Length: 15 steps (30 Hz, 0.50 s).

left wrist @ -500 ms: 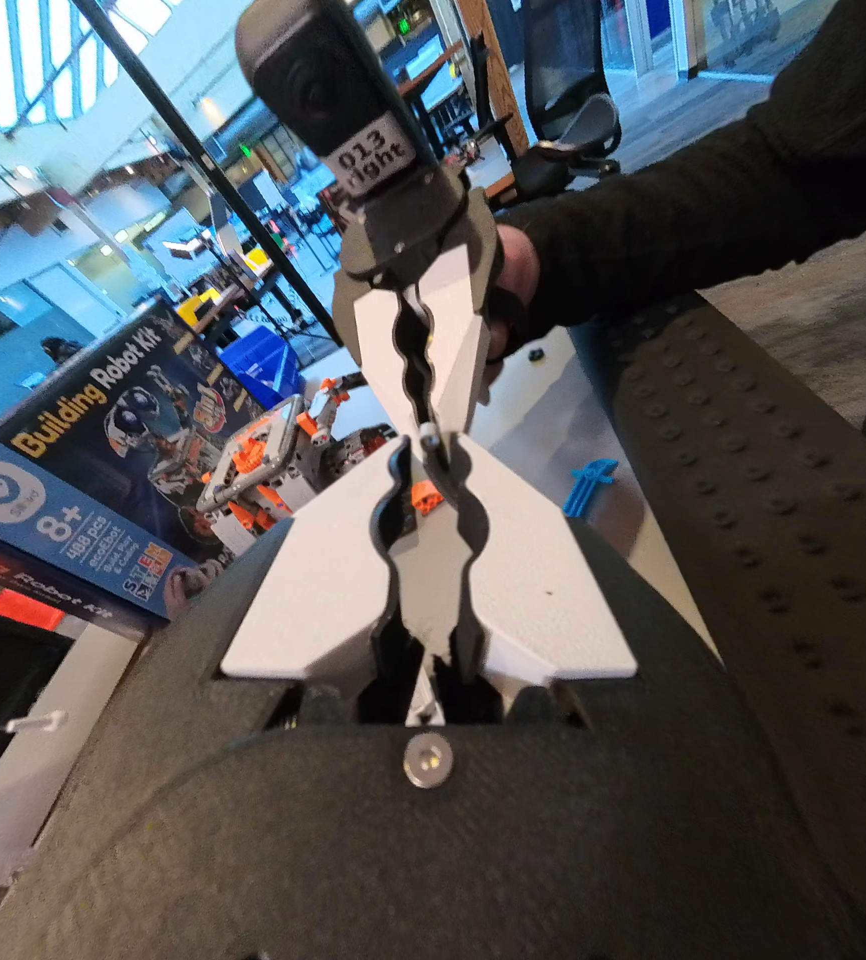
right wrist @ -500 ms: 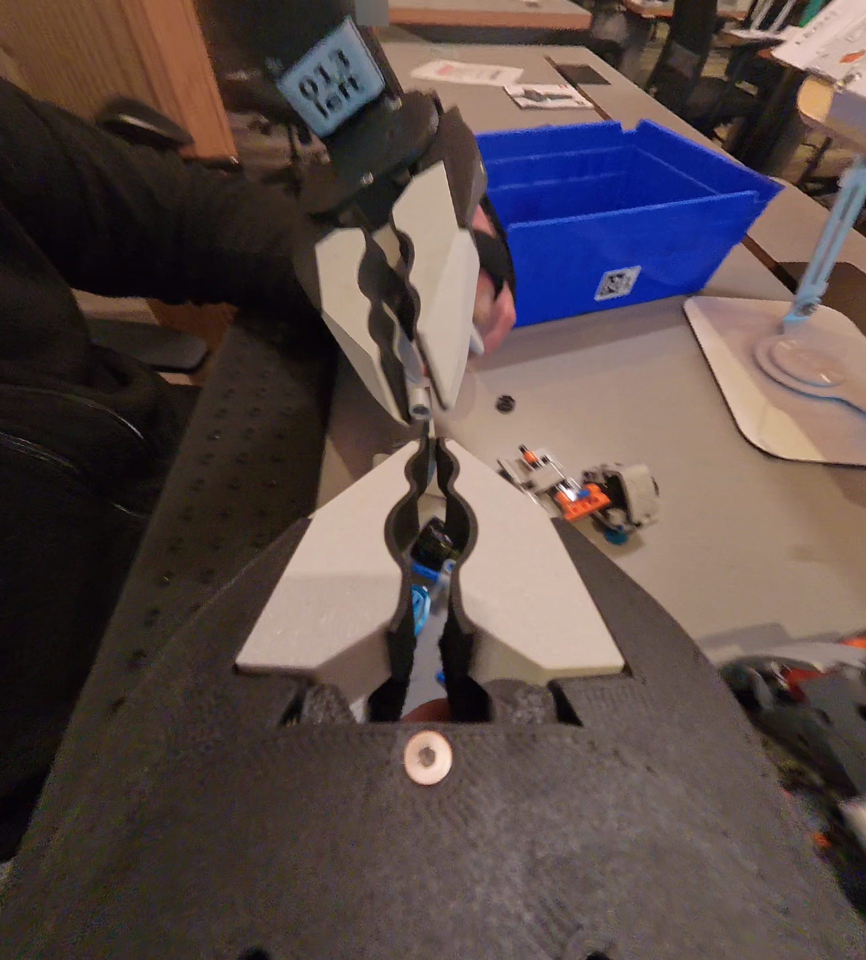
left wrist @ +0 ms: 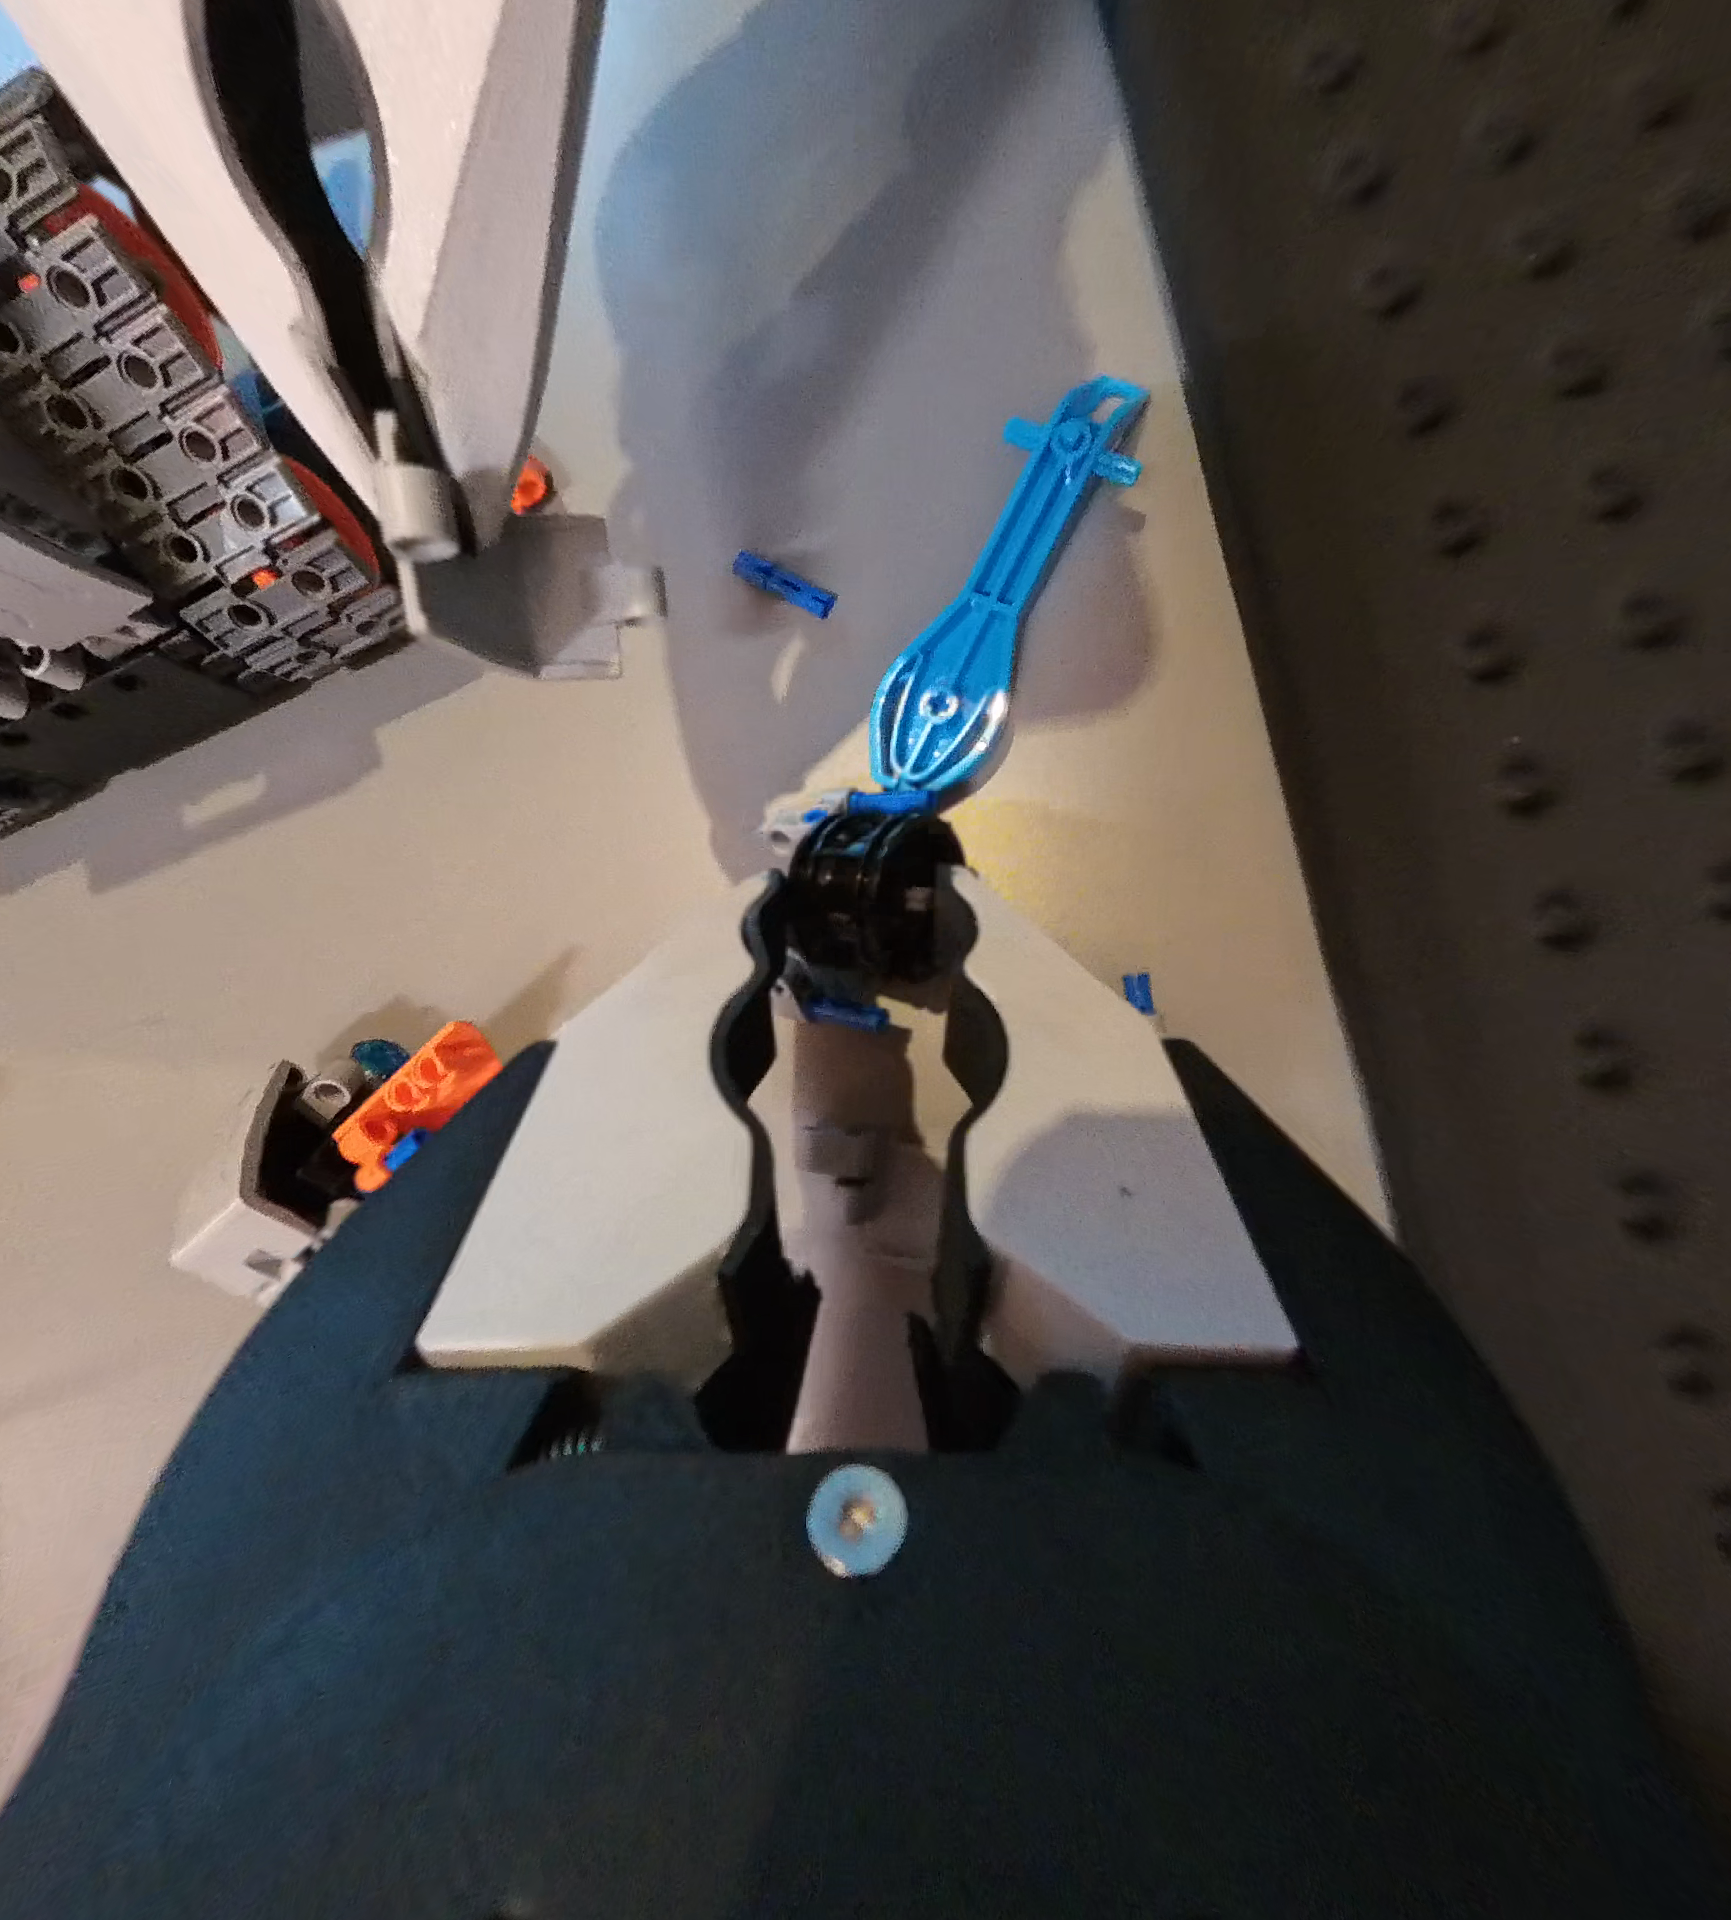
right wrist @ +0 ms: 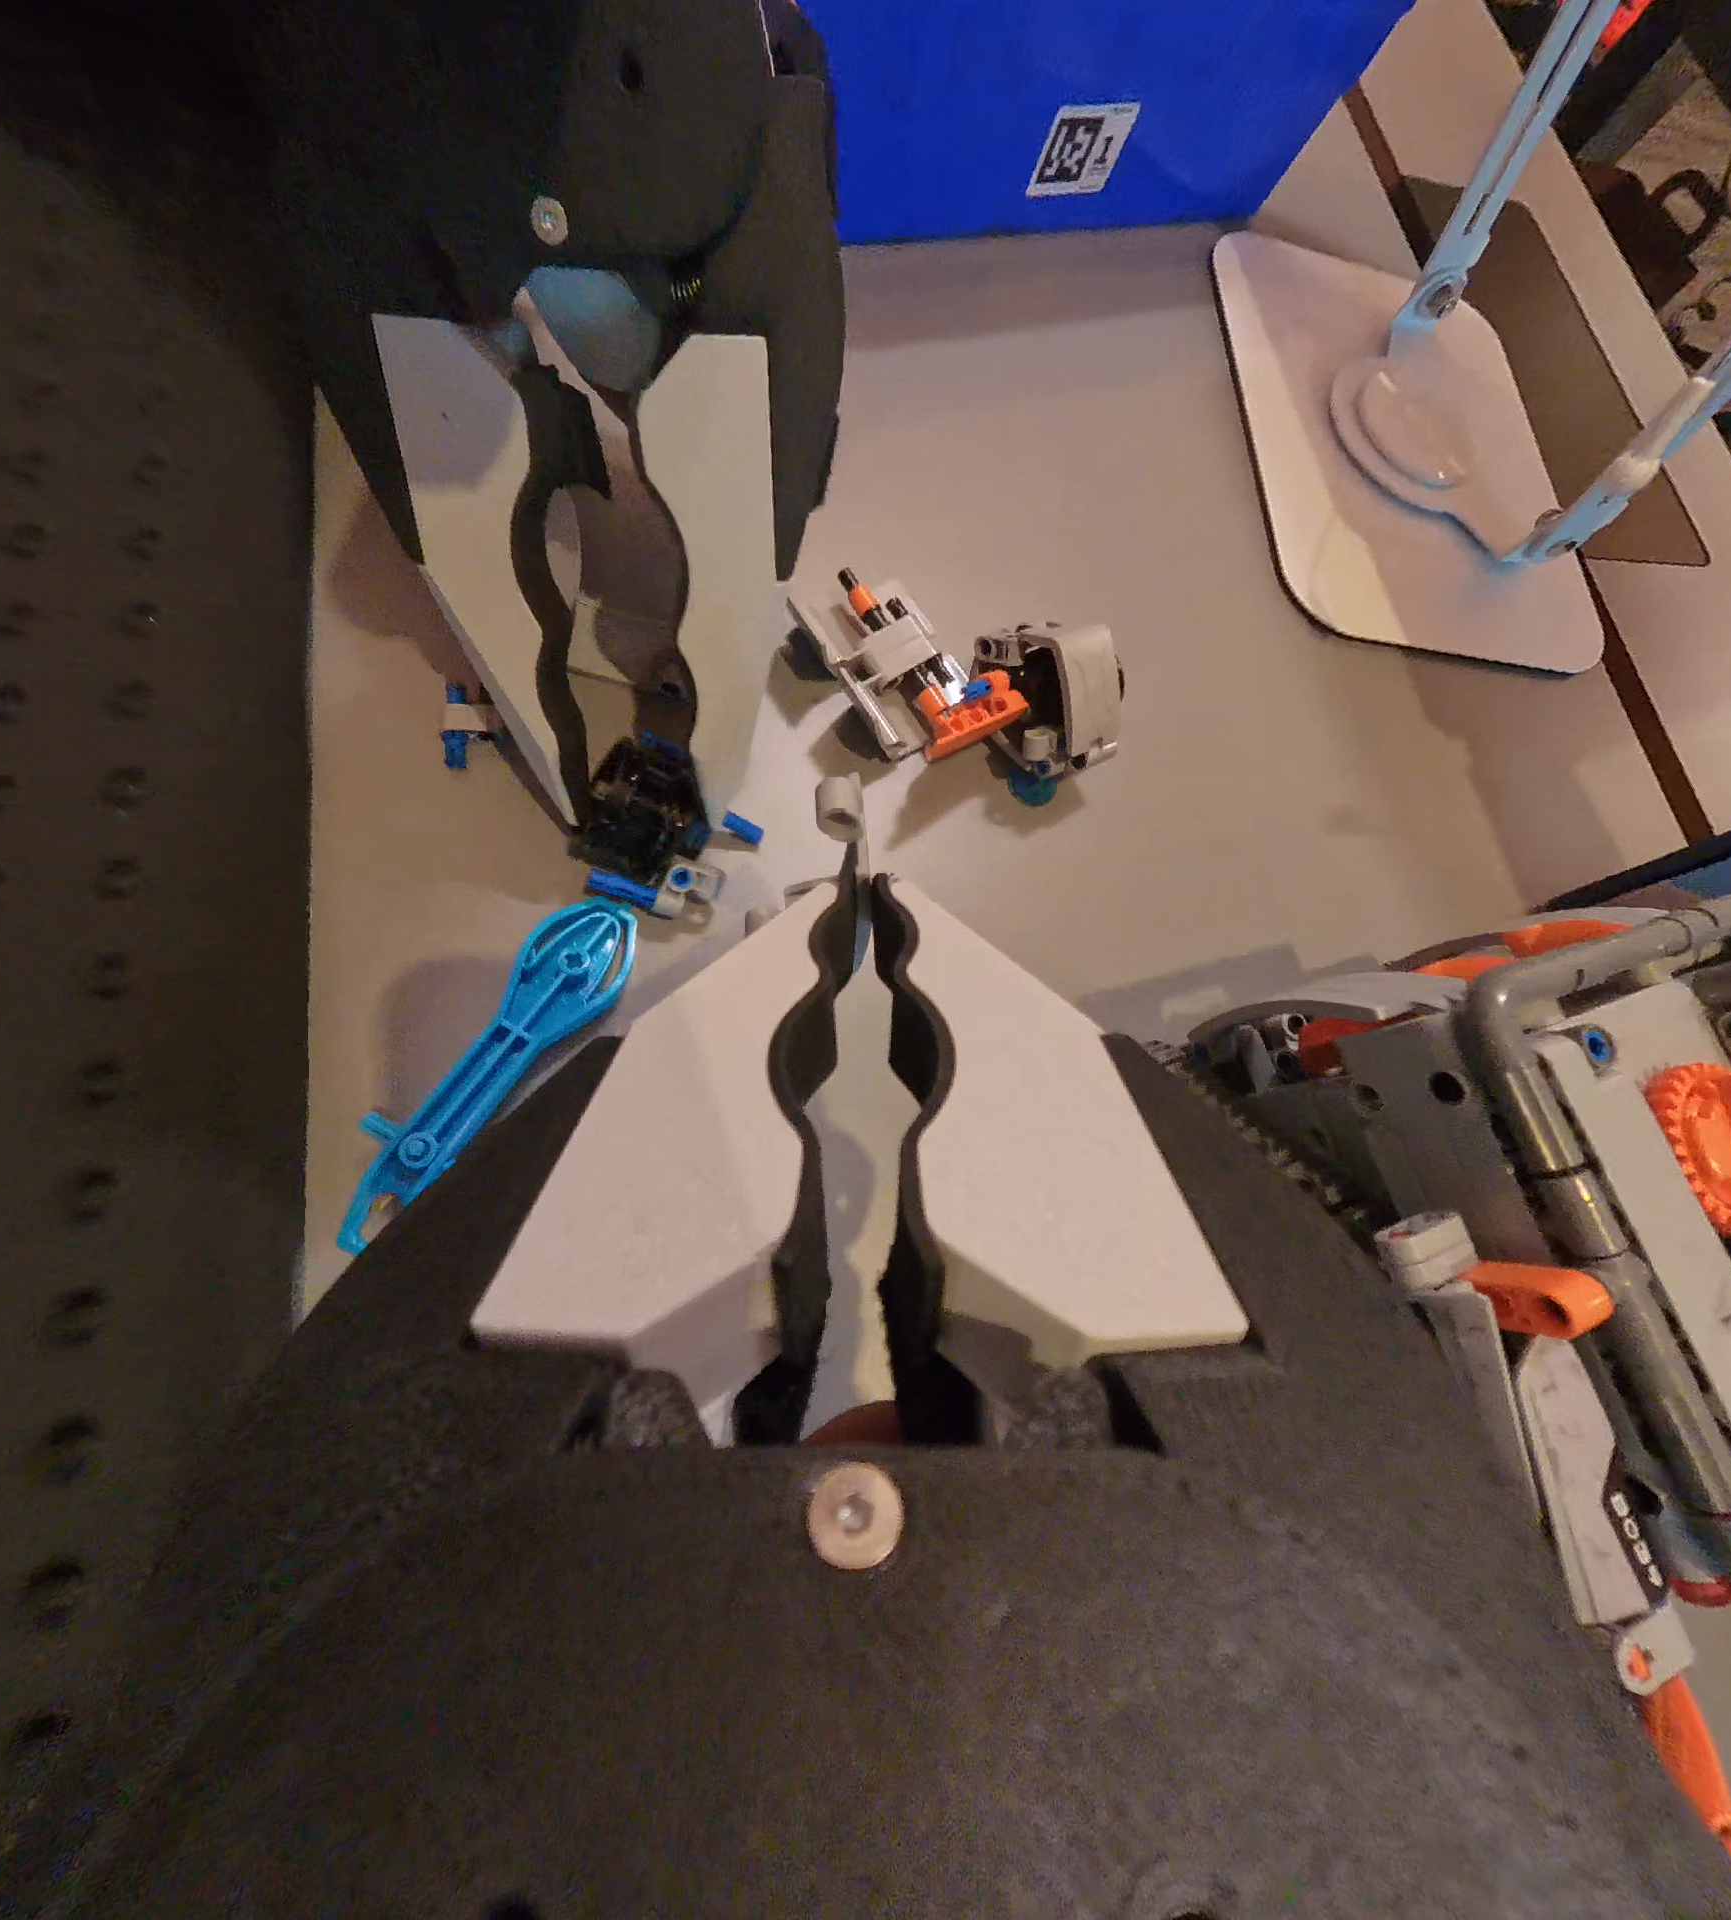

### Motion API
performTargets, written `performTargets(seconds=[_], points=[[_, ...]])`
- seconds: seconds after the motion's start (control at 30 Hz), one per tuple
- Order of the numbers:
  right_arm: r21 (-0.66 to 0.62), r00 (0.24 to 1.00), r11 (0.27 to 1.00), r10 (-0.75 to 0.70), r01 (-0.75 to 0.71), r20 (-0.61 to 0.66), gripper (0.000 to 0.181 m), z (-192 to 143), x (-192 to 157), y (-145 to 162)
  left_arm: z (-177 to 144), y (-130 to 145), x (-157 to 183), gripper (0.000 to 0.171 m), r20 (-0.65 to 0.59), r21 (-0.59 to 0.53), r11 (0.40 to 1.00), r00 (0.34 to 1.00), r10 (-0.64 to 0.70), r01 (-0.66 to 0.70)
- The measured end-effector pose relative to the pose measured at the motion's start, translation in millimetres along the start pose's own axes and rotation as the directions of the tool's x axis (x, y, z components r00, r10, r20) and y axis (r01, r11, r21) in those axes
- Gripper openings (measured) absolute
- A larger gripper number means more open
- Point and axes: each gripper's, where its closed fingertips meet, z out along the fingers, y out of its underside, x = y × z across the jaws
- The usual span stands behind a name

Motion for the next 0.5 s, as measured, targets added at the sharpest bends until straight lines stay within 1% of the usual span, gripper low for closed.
performTargets(seconds=[0.1, 0.13, 0.2, 0.23, 0.3, 0.4, 0.43, 0.5], points=[[-0.002, 1.000, 1.000, -0.002, 0.002, -0.006, 0.000, -0.3, 1.4, 0.8, 2.2, -2.3, -1.6, 0.025, 0.054, -0.013, 0.998, 0.997, -0.055, 0.056], [-0.004, 1.000, 1.000, -0.001, 0.001, -0.006, 0.000, -0.4, 1.6, 1.4, 2.2, -2.9, -0.3, 0.025, 0.052, -0.017, 0.995, 0.994, -0.100, 0.101], [-0.010, 1.000, 1.000, -0.002, 0.002, -0.004, 0.000, -0.3, 1.9, 3.2, -0.3, -11.6, 7.4, 0.025, -0.030, 0.023, 0.976, 0.976, -0.215, 0.216], [-0.013, 1.000, 1.000, -0.001, 0.001, -0.003, 0.000, -0.4, 1.9, 4.0, -2.1, -14.6, 6.4, 0.025, -0.053, 0.038, 0.960, 0.960, -0.275, 0.277], [-0.014, 1.000, 1.000, -0.004, 0.004, -0.001, 0.000, -0.7, 1.5, 4.3, -2.6, -10.0, 1.3, 0.025, -0.082, 0.015, 0.921, 0.919, -0.386, 0.389], [-0.010, 1.000, 1.000, -0.007, 0.007, -0.006, 0.000, -2.2, 1.7, 3.4, -0.6, -8.4, -13.5, 0.025, -0.120, 0.079, 0.839, 0.841, -0.528, 0.538], [-0.009, 1.000, 1.000, -0.007, 0.007, -0.009, 0.000, -2.9, 2.0, 3.2, 0.0, -8.8, -16.6, 0.025, -0.125, 0.106, 0.822, 0.828, -0.547, 0.560], [-0.007, 1.000, 1.000, -0.007, 0.007, -0.011, 0.000, -3.8, 2.7, 3.0, -0.4, -7.2, -19.8, 0.025, -0.094, 0.132, 0.819, 0.829, -0.551, 0.559]])
